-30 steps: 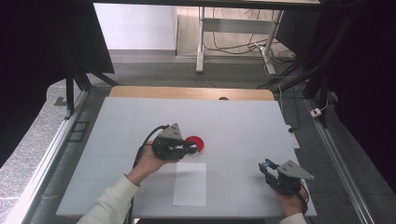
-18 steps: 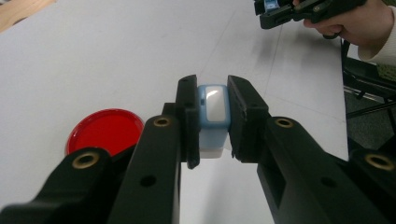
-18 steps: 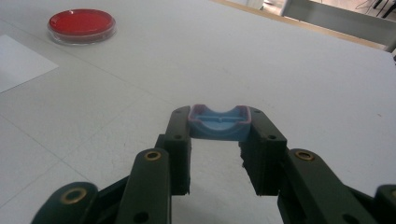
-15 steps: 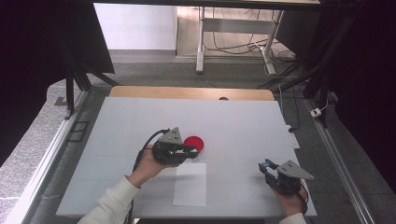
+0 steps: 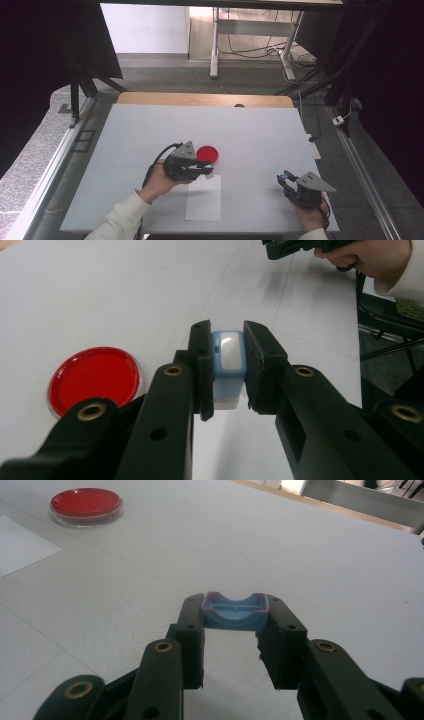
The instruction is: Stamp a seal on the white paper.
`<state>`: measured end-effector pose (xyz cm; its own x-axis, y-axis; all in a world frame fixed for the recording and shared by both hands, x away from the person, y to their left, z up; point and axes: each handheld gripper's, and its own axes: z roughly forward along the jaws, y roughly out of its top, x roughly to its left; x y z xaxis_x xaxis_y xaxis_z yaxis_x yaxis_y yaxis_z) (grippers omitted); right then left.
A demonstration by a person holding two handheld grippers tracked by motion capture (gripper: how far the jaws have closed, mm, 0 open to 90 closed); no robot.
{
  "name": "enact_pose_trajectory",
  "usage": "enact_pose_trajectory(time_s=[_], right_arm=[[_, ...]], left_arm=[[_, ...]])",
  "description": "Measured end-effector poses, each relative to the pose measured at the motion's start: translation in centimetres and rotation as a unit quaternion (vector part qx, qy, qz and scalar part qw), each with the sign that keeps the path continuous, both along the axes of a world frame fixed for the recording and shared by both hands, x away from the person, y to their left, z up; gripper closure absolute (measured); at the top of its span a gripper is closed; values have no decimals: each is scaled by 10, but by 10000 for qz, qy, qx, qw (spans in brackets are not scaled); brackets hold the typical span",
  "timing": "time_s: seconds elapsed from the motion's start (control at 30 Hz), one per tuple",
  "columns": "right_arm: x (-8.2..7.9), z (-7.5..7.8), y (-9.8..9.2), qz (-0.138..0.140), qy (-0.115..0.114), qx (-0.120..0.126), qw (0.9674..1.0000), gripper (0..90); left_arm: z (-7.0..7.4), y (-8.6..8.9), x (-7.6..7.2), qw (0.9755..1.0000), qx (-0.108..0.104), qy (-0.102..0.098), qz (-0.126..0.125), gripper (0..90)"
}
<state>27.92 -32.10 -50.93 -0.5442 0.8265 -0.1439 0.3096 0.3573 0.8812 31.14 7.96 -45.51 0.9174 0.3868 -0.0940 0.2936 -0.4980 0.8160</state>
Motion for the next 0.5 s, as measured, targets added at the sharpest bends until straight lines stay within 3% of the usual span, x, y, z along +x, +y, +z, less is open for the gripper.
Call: enact_pose_trajectory(time_s=[0.5], right_arm=[[0,0,1,0,16,-35,10000,642]], left_arm=[[-8,0,-10,9999,74,68,-81,744]])
